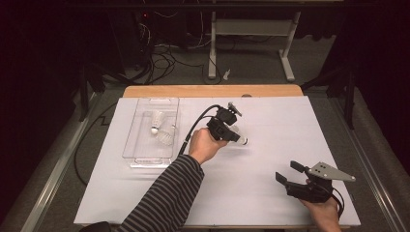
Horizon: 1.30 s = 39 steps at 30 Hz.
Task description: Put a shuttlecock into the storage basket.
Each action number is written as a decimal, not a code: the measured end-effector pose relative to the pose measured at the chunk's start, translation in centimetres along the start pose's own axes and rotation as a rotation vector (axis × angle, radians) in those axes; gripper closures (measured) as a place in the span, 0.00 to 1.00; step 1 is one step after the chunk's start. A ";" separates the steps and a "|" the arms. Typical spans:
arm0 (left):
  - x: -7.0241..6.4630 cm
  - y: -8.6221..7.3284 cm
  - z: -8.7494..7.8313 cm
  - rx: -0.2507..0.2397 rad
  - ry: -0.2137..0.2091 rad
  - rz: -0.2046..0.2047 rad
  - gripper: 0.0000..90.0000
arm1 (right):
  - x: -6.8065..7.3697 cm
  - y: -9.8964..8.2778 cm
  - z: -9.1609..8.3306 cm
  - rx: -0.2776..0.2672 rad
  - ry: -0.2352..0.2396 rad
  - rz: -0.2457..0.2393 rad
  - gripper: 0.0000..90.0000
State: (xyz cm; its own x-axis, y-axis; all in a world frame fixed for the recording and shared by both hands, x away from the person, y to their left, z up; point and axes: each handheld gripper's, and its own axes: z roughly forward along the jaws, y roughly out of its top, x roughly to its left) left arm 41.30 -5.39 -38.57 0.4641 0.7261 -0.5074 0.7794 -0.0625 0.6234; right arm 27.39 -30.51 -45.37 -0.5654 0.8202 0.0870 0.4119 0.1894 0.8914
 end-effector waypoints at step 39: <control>-0.4 -1.1 -1.9 -0.010 -0.010 0.046 1.00 | 0.0 0.0 0.0 0.000 -0.002 -0.002 0.29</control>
State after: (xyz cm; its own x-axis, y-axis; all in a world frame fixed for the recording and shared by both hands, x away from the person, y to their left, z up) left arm 39.51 -4.31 -37.96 0.5039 0.7154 -0.4839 0.7526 -0.0887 0.6525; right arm 27.38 -30.58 -45.37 -0.5651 0.8207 0.0843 0.4107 0.1911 0.8915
